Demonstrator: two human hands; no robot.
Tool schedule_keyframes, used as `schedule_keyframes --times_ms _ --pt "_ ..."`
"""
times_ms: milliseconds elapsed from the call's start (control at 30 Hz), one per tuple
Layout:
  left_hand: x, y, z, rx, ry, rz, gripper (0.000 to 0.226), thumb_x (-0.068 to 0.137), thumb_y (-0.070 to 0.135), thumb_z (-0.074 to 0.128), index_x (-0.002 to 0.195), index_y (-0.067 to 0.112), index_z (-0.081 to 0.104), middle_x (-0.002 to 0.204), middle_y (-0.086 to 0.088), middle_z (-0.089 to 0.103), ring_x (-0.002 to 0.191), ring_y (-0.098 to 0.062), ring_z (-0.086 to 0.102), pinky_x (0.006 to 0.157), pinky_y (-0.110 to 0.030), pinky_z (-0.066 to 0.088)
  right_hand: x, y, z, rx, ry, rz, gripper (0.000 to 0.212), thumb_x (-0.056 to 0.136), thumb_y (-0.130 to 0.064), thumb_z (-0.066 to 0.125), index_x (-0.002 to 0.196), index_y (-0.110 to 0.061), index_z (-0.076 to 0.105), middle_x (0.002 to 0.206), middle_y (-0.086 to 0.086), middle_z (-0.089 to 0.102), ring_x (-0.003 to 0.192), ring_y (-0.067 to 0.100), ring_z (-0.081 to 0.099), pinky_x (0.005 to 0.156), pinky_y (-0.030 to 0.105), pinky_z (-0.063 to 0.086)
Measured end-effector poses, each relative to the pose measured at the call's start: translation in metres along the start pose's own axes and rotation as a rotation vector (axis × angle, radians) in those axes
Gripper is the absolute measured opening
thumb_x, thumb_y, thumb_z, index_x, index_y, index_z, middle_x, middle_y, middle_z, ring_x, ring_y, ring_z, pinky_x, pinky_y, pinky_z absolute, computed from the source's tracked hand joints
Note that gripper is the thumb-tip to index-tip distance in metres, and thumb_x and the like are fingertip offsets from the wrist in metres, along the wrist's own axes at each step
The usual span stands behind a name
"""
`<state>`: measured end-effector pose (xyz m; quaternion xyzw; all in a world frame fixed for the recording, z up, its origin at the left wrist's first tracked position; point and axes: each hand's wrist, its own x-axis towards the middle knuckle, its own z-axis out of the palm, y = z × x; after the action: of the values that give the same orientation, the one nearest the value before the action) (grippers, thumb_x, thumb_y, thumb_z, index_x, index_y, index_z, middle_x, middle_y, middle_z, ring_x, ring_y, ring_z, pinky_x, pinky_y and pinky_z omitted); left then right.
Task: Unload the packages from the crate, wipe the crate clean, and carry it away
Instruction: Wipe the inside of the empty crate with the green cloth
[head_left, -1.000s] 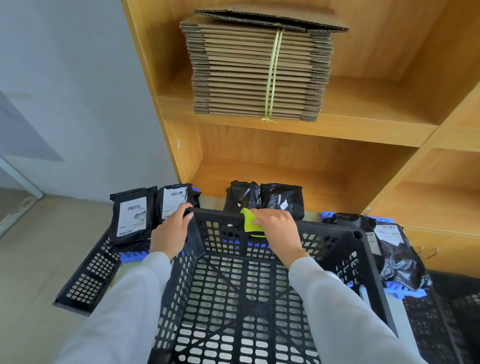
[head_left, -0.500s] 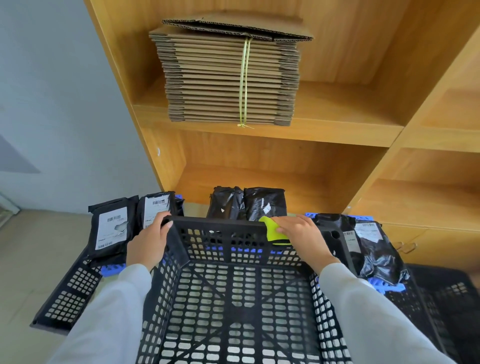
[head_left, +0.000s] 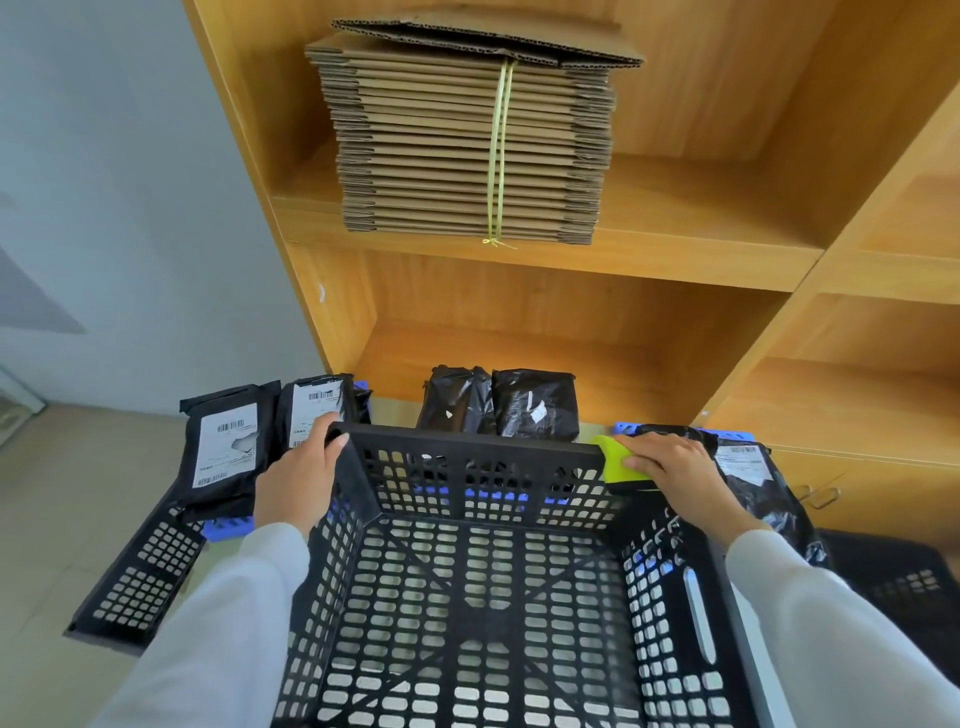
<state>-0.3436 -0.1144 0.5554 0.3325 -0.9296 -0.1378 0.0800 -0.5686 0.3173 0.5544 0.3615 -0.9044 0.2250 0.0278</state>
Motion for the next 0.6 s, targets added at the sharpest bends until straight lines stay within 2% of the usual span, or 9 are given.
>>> schedule_keyframes --times_ms 67,133,200,267,300,367,500,600 --pt "0.001 -0.002 0.001 -0.059 -0.033 -0.033 0.049 0.106 0.054 0.028 0.147 0.028 0.034 0.062 0.0 0.06 0.056 -0.02 0.058 0.055 -0.037 0.044 0.003 -0.004 0.003 -0.025 0.009 0.012 0.033 0.096 -0.036 0.06 0.125 -0.026 0.072 0.108 -0.01 0.075 0.101 0.019 0.068 0.087 0.037 0.043" --pt "0.004 -0.001 0.003 -0.106 -0.059 -0.046 0.053 0.106 0.055 0.029 0.148 0.023 0.035 0.074 -0.001 0.066 0.066 -0.023 0.062 0.063 -0.041 0.048 0.005 -0.009 0.003 -0.055 0.008 0.018 0.029 0.096 -0.03 0.065 0.123 -0.027 0.073 0.106 -0.01 0.076 0.099 0.019 0.07 0.086 0.04 0.046" --pt "0.004 0.003 0.002 -0.158 -0.045 -0.037 0.053 0.106 0.055 0.026 0.148 0.024 0.037 0.106 -0.003 0.072 0.091 -0.029 0.068 0.076 -0.043 0.051 0.008 -0.015 0.007 -0.07 0.014 0.0 0.028 0.095 -0.027 0.067 0.122 -0.026 0.073 0.107 -0.009 0.077 0.1 0.019 0.071 0.089 0.045 0.052" --pt "0.001 0.007 -0.005 -0.247 -0.07 -0.027 0.049 0.108 0.05 0.021 0.148 0.026 0.037 0.129 -0.004 0.065 0.108 -0.033 0.064 0.088 -0.046 0.048 0.013 -0.022 0.013 -0.062 0.011 -0.021 0.028 0.094 -0.025 0.069 0.122 -0.026 0.074 0.108 -0.006 0.077 0.1 0.021 0.072 0.088 0.049 0.055" --pt "-0.001 0.008 -0.008 -0.298 -0.097 -0.029 0.048 0.109 0.049 0.019 0.148 0.028 0.037 0.128 -0.005 0.065 0.107 -0.034 0.063 0.09 -0.047 0.047 0.016 -0.026 0.016 -0.055 0.007 -0.027 0.028 0.094 -0.026 0.069 0.122 -0.026 0.073 0.108 -0.006 0.077 0.099 0.021 0.073 0.087 0.05 0.055" --pt "-0.003 0.009 -0.012 -0.391 -0.127 -0.062 0.047 0.108 0.053 0.015 0.143 0.033 0.039 0.111 -0.005 0.068 0.097 -0.03 0.062 0.087 -0.046 0.046 0.021 -0.036 0.022 -0.041 -0.008 -0.03 0.029 0.095 -0.03 0.067 0.123 -0.026 0.072 0.107 -0.009 0.077 0.099 0.019 0.072 0.087 0.049 0.055" --pt "0.001 0.007 -0.012 -0.406 -0.12 -0.08 0.04 0.108 0.052 0.015 0.122 0.03 0.046 0.077 -0.001 0.06 0.077 -0.026 0.06 0.072 -0.041 0.042 0.034 -0.065 0.034 -0.027 -0.021 -0.046 0.031 0.095 -0.03 0.066 0.125 -0.024 0.072 0.104 -0.01 0.076 0.096 0.016 0.072 0.083 0.045 0.055" --pt "0.003 0.006 -0.011 -0.444 -0.117 -0.111 0.037 0.109 0.045 0.016 0.104 0.025 0.046 0.069 -0.001 0.054 0.069 -0.026 0.056 0.066 -0.04 0.037 0.046 -0.088 0.046 -0.029 -0.043 -0.066 0.031 0.096 -0.028 0.066 0.126 -0.026 0.071 0.095 -0.012 0.074 0.084 0.016 0.071 0.073 0.041 0.055"
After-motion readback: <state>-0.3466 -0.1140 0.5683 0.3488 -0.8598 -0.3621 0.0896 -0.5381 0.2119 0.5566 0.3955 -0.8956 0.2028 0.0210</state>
